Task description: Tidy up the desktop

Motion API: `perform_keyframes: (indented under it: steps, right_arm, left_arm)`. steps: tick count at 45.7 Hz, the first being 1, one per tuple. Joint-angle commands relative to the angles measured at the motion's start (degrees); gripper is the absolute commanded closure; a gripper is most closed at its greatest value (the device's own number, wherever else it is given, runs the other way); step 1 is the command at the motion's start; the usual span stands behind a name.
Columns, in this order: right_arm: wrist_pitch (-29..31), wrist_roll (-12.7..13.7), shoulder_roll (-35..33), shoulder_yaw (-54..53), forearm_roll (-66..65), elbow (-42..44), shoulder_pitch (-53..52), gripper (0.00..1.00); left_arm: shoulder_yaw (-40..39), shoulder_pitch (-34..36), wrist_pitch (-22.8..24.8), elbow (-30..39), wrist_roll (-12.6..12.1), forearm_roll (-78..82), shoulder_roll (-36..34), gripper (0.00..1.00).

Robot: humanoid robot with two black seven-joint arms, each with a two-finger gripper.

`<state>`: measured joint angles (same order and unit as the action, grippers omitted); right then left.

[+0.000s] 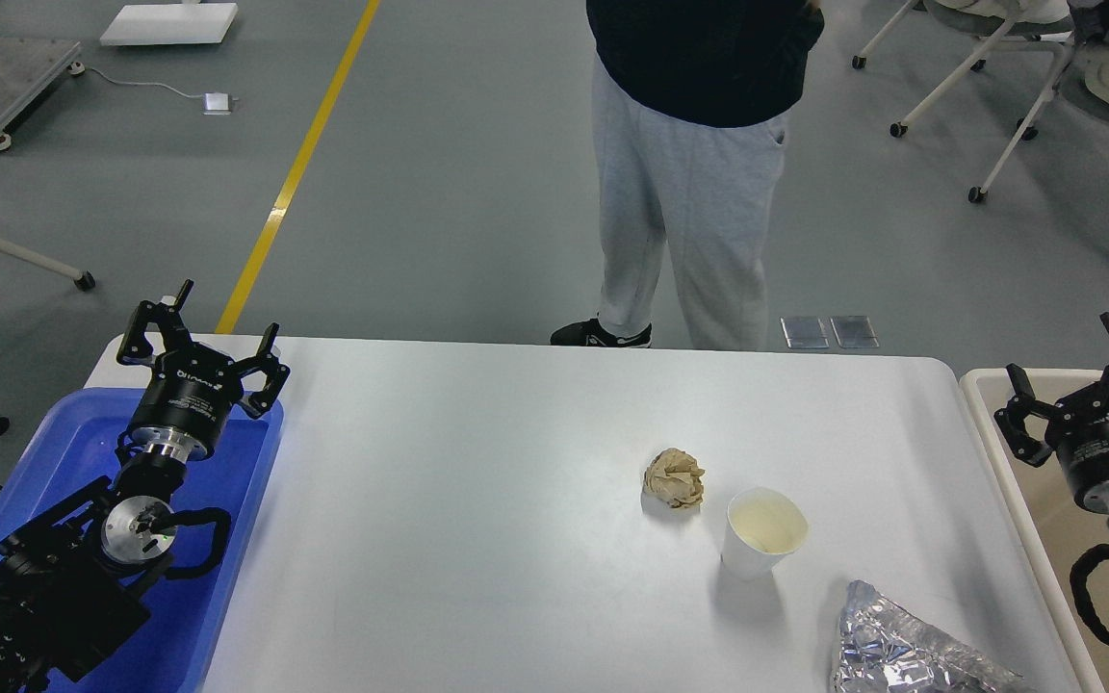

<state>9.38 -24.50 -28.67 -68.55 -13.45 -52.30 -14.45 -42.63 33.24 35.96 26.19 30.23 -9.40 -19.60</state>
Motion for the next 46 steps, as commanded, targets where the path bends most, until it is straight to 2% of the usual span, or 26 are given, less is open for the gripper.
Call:
perform_keyframes:
  steps: [1, 28, 46]
  right_arm:
    - [0.0, 0.0, 0.1, 0.0, 0.0, -0.1, -0.1, 0.00]
    - [0.3, 0.1, 0.4, 0.1, 0.0, -0.2, -0.2, 0.00]
    - [0.3, 1.9, -0.3, 0.1, 0.2, -2.7, -0.1, 0.00]
  left_arm:
    - [0.0, 0.0, 0.1, 0.0, 0.0, 0.0, 0.0, 0.00]
    - [0.0, 0.0, 0.0, 0.0, 0.0, 0.0, 0.0, 0.00]
    - [0.0, 0.0, 0.0, 0.0, 0.0, 0.0, 0.0, 0.00]
